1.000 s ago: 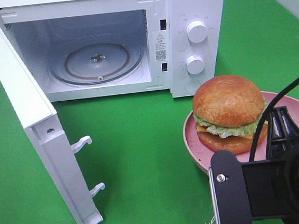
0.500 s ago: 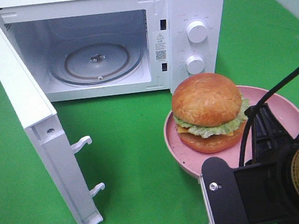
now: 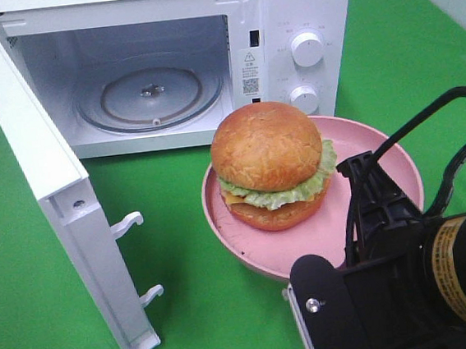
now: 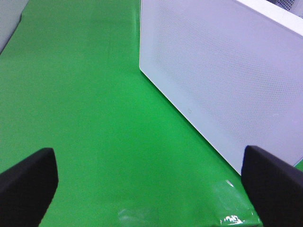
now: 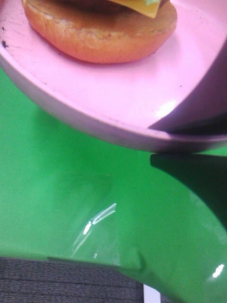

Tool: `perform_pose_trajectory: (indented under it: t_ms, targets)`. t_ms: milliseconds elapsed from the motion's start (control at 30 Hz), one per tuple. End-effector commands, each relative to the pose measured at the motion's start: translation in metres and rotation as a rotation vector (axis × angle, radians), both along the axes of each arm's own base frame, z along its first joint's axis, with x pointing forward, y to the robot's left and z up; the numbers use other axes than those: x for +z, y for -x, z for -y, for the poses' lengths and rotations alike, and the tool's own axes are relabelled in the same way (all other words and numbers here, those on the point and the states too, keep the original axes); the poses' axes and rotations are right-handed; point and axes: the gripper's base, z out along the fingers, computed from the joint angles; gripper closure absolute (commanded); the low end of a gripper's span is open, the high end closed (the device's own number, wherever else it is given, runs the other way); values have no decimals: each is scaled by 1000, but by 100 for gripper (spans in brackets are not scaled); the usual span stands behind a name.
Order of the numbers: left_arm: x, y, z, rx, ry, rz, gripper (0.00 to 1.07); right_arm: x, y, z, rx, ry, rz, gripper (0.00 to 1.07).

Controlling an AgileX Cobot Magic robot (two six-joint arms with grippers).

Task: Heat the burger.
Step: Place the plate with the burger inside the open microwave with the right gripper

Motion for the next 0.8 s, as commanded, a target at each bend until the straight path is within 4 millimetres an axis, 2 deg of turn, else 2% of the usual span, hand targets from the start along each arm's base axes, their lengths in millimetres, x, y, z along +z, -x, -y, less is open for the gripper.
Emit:
perform_pose_trajectory:
  t_ms: [33,300,500,800]
  targets:
    - [0,2,0,-2,7,23,9,6,-2,-3,90,-12,55,107]
    - [0,2,0,-2,7,23,9,7,-19,3,62,-57,48,107]
    - [0,2,0,-2,7,23,9,9,-39,11,143,-66,82,107]
    - [0,2,0,-2,7,23,9,9,-52,21,216,-14,114,107]
